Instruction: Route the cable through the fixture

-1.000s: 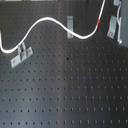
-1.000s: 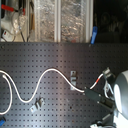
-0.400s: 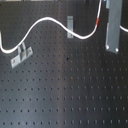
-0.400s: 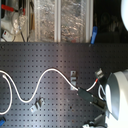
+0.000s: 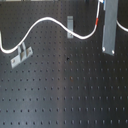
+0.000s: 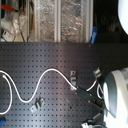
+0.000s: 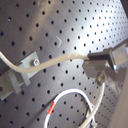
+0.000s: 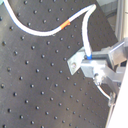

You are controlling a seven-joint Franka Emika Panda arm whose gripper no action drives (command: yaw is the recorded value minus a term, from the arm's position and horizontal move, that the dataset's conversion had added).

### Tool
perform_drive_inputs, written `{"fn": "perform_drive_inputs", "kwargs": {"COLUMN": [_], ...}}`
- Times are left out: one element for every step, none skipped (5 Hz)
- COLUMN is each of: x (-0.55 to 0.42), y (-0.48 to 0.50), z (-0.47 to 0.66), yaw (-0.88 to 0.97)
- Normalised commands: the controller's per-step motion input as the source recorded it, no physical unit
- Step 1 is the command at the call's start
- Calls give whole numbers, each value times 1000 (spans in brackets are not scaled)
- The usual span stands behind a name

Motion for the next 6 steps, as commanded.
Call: {"fn": "perform_drive_inputs", "kwargs": {"x": [115,157,242,165,-15,-231], "y": [-117,-186,-162,-75,4,37], "z": [160,134,140,198,549,432], "yaw": [-66,-91,-111,-111,-163,-120]}}
